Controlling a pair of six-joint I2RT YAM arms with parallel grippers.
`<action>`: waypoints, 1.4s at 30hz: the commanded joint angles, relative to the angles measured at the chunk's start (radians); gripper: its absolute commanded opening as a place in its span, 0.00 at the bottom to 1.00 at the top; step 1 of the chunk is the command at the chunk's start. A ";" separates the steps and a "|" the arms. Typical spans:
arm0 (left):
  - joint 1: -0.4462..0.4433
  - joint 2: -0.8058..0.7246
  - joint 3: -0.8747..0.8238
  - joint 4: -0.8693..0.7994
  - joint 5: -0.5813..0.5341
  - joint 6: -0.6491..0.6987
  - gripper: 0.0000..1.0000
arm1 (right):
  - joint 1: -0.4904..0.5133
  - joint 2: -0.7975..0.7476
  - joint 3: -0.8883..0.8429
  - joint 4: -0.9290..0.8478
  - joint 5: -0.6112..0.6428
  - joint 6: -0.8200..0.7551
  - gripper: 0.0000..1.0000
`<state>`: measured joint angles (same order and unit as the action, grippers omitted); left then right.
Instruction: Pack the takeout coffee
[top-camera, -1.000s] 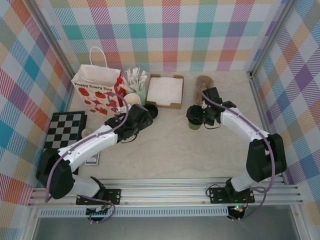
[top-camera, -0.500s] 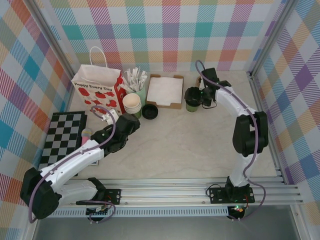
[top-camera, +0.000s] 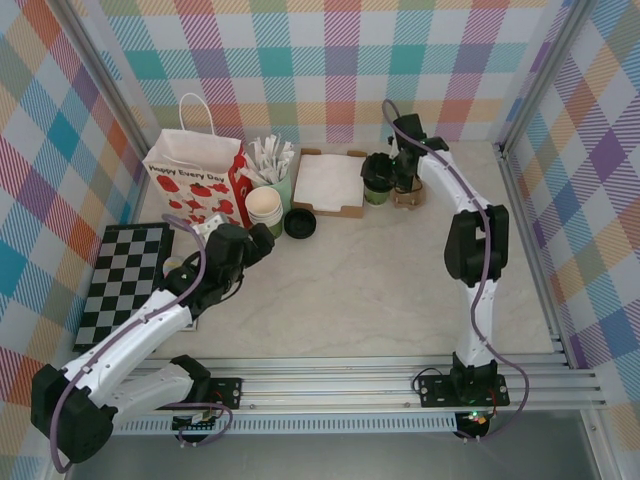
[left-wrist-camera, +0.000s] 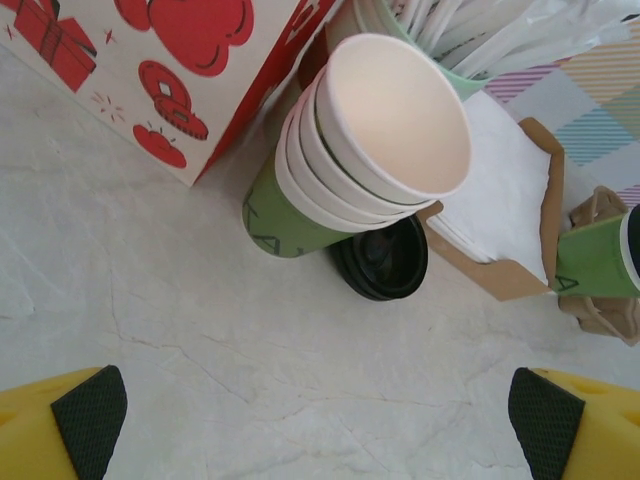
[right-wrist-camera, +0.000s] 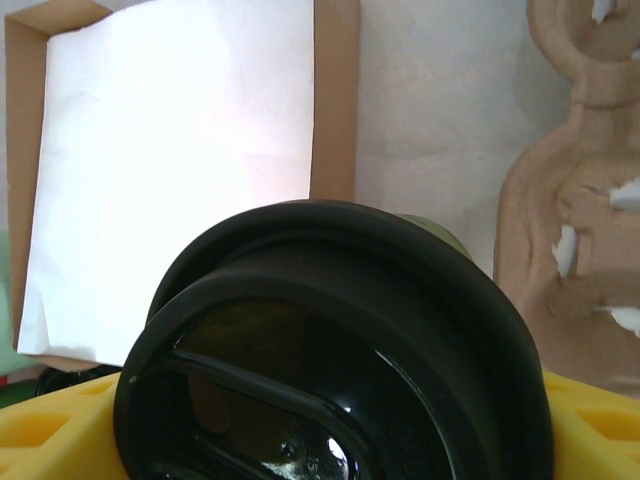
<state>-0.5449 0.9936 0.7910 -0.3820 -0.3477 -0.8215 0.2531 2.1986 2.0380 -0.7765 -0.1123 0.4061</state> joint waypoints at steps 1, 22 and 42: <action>0.060 0.004 0.027 0.011 0.122 -0.012 1.00 | 0.003 0.057 0.091 -0.056 0.001 0.016 0.81; 0.120 0.003 0.041 -0.049 0.053 -0.004 1.00 | 0.003 0.217 0.321 -0.190 -0.013 0.036 0.84; 0.138 0.028 0.047 -0.068 0.098 -0.030 1.00 | 0.003 0.180 0.341 -0.185 0.022 0.023 0.99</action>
<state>-0.4221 1.0130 0.8162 -0.4282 -0.2646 -0.8440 0.2497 2.4100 2.3470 -0.9447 -0.0891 0.4335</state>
